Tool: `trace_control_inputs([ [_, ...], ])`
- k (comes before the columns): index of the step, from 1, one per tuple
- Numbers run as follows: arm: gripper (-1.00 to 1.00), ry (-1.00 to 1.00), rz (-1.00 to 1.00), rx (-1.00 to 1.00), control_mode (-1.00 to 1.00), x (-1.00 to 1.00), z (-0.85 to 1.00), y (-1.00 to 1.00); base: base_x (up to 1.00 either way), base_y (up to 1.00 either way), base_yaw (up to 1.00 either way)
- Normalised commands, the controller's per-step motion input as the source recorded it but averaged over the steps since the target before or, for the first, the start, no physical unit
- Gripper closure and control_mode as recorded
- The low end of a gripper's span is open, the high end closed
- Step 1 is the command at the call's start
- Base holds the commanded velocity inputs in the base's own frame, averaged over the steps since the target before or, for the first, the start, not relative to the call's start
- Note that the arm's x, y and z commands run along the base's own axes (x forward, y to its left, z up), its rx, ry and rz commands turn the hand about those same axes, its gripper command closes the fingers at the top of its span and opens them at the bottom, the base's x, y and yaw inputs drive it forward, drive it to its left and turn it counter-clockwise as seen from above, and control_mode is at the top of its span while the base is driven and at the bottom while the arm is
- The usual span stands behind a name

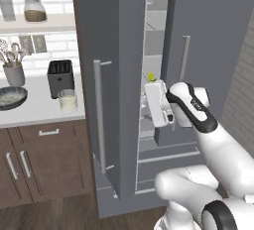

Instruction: Grab a lemon wedge from the fridge and one ice cube from the ice bowl, and put them in the glass of lemonade.

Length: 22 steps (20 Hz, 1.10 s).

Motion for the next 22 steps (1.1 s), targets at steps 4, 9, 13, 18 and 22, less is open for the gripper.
trace_control_inputs([
  [4, -1.0, 0.0, 0.22, -0.01, -1.0, 0.0, 0.0, 1.0, 0.0, 0.0, 0.0],
  [9, -1.0, -0.04, 0.09, -0.02, -1.0, -0.02, 0.0, 0.98, 0.0, 0.0, 0.0],
  [13, -1.0, -0.29, 0.0, -0.03, -1.0, -0.52, 0.38, -0.06, 0.0, 0.0, 0.0],
  [18, -1.0, -0.29, 0.05, -0.03, -1.0, -0.6, 0.74, -0.86, 0.0, 0.0, 0.0],
  [22, -1.0, -0.22, 0.07, -0.21, -1.0, -0.38, 0.71, -1.0, 0.0, 0.0, 0.0],
])
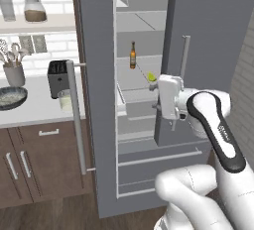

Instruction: Grab a lemon wedge from the fridge and one ice cube from the ice bowl, and put them in the glass of lemonade.

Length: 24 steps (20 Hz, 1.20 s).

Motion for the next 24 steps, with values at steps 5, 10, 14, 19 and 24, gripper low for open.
trace_control_inputs([
  [5, -1.0, -0.19, 0.09, -0.52, -1.0, -0.1, 0.26, -1.0, 0.0, 0.0, 0.0],
  [10, -1.0, -0.19, 0.04, -0.85, -1.0, -0.2, 0.03, -0.94, 0.0, 0.0, 0.0],
  [14, -1.0, -0.2, 0.01, -0.83, -1.0, -0.01, 0.0, -0.97, 0.0, 0.0, 0.0],
  [19, -1.0, -0.31, 0.0, -0.67, -1.0, 0.0, -0.11, -0.44, 0.0, 0.0, 0.0],
  [24, -1.0, -0.39, -0.09, -0.09, -1.0, 0.08, -0.19, 0.0, 0.0, 0.0, 0.0],
])
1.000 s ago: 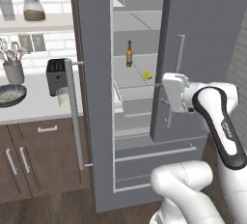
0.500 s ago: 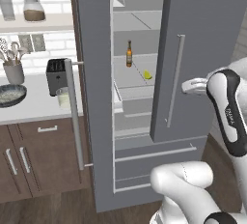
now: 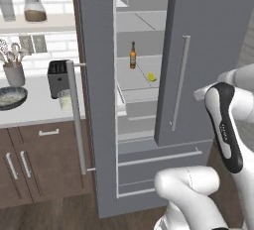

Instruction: Grab a lemon wedge from the fridge and one ice cube from the ice bowl, and put them in the glass of lemonade.

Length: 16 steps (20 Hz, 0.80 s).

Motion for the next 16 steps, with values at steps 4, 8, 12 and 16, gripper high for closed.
trace_control_inputs([
  [4, -1.0, -0.14, -0.07, 0.18, -1.0, 0.12, -0.05, 0.0, 0.0, 0.0, 0.0],
  [8, -1.0, 0.0, -0.07, 0.23, -1.0, 0.32, 0.23, 0.0, 0.0, 0.0, 0.0],
  [12, -1.0, 0.0, -0.05, 0.2, -1.0, 0.63, 0.27, -0.09, 0.0, 0.0, 0.0],
  [16, -1.0, 0.0, 0.0, 0.14, -1.0, 0.78, 0.04, -0.23, 0.0, 0.0, 0.0],
])
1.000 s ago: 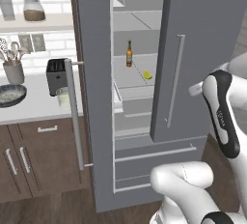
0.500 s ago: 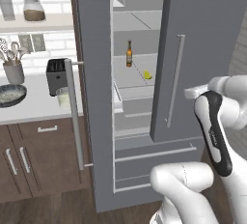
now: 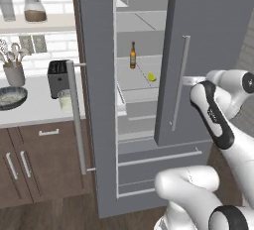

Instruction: Grab a lemon wedge from the fridge and one ice cube from the ice bowl, and put them in the glass of lemonade.

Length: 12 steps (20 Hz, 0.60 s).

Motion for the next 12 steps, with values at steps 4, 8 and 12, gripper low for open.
trace_control_inputs([
  [4, -1.0, 0.0, 0.0, 0.06, -1.0, 0.75, 0.0, -0.23, 0.0, 0.0, 0.0],
  [8, -1.0, 0.0, 0.0, 0.01, -1.0, 0.72, -0.04, 0.0, 0.0, 0.0, 0.0],
  [12, -1.0, 0.0, 0.0, 0.0, -1.0, 0.72, -0.17, 0.0, 0.0, 0.0, 0.0],
])
